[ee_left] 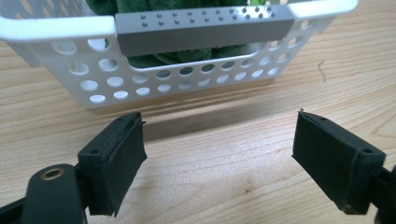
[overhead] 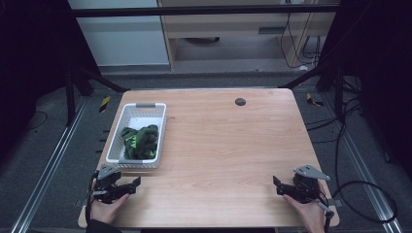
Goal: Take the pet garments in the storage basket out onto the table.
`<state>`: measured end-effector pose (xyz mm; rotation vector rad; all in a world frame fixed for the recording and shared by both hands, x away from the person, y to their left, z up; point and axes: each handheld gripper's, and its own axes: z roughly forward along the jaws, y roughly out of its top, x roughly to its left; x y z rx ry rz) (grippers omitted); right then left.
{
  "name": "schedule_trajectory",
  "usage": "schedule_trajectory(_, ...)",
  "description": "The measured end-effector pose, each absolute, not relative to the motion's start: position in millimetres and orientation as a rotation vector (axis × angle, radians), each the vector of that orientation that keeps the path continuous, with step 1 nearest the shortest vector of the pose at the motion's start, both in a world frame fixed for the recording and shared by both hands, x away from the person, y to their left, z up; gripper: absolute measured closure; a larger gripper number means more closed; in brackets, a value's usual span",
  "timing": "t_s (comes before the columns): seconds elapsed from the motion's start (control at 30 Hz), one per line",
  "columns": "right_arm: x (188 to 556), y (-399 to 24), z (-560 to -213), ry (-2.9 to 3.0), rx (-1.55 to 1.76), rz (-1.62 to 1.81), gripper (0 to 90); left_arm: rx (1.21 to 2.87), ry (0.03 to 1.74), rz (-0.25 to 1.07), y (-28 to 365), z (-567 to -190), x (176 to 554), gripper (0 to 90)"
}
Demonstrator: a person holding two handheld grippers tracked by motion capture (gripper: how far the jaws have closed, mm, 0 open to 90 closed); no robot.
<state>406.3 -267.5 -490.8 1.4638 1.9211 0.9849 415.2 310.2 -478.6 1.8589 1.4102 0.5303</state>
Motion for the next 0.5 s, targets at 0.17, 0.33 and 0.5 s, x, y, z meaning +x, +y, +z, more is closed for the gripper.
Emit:
schedule_trajectory(0.17,403,-271,-490,1.908,1.47,0.986,10.9,1.836,1.409,0.531,312,-475,413,16.2)
schedule_trajectory(0.33,403,-271,-489,1.899,1.473,0.986,10.9,1.812,1.398,0.538,314,-469,409,16.2)
schedule_trajectory(0.5,403,-270,-490,1.911,1.472,0.995,10.9,1.791,1.393,0.55,313,-465,407,15.8)
